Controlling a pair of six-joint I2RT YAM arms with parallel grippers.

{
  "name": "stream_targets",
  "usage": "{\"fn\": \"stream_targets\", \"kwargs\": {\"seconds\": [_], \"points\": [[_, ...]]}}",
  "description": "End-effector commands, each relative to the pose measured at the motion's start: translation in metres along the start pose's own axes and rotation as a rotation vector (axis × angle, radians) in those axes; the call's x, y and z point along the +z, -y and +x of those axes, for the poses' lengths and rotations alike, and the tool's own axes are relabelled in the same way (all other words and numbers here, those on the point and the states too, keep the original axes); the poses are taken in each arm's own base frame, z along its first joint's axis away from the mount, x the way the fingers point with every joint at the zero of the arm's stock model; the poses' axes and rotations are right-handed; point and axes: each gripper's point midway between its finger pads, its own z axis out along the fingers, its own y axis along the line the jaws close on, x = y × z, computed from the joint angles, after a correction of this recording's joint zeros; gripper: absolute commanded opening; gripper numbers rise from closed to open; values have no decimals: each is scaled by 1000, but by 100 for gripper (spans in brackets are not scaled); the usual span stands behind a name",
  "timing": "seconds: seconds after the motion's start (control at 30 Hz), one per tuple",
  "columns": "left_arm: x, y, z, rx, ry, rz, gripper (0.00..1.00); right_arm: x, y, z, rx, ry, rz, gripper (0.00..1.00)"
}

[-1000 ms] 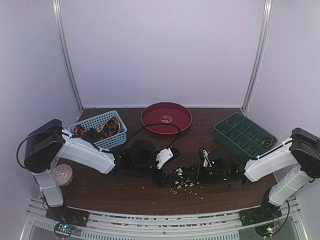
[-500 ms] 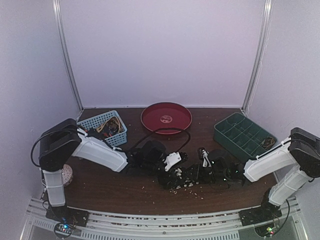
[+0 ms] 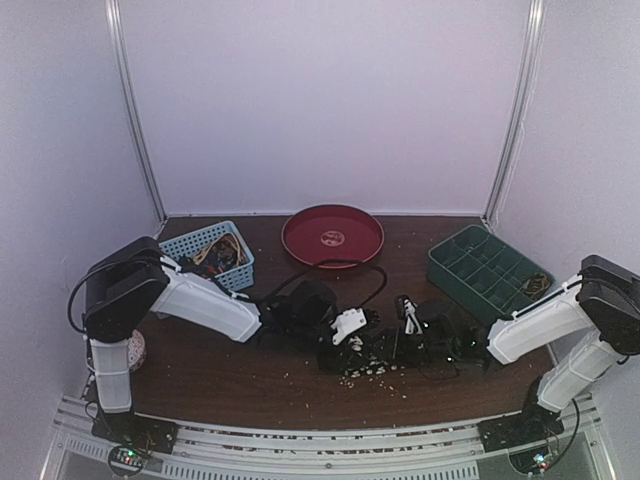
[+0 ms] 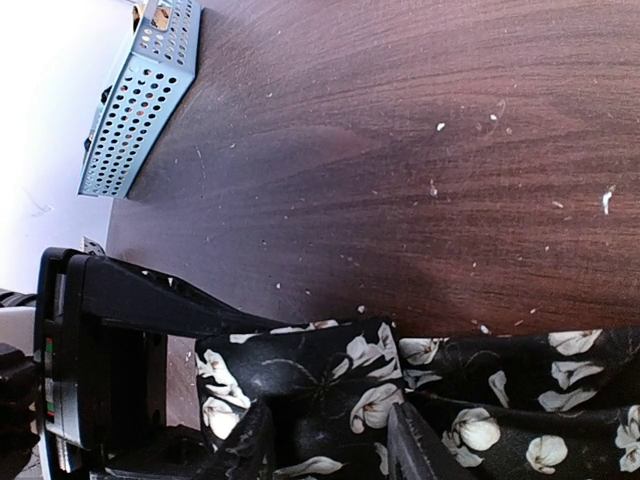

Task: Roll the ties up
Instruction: Roll the tie at the center of the board.

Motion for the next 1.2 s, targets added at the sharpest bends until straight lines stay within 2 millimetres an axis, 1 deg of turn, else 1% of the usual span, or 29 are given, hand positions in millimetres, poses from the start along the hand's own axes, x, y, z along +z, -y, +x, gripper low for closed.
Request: {"fn": "stream_targets", "kwargs": {"seconds": [0.0,0.13,0.27,0.3,0.33,0.43,0.5,0.57,0.63,0.73,0.83,0.93,1.03,1.1,1.17], "points": [[-5,14,-7,31,44,60,48,0,6,-3,-15,8,22,40],[-4,13,-6,36,35,59,47,-5,8,-8,-23,16,48,39],[-3,13,-5,39,29,61,47,-19,22,-13,-30,38,148,37],[-4,13,-5,38,28,59,48,-23,25,-14,-27,46,162,35],[-4,13,-5,38,29,59,48,-26,26,-15,-25,55,168,32],[-5,15,-6,45,35,71,48,-31,38,-13,-25,66,211,20],[-5,18,-6,51,38,87,49,-30,46,-10,-28,60,241,14],[-5,22,-7,57,41,108,49,-27,54,-7,-33,53,267,11],[-6,27,-6,65,41,140,49,-24,61,-7,-38,56,293,10],[-9,34,-5,79,39,180,49,-19,66,-7,-45,60,311,9],[-9,35,-1,85,21,183,49,-15,70,-9,-51,65,331,9],[-7,23,1,83,-1,118,50,-14,69,-9,-52,63,323,10],[-9,18,-3,83,9,85,61,-17,61,-11,-63,68,297,14],[-12,18,-8,89,24,79,65,-20,51,-15,-71,71,263,18],[-14,16,-13,84,34,68,73,-24,39,-17,-75,75,216,20]]}}
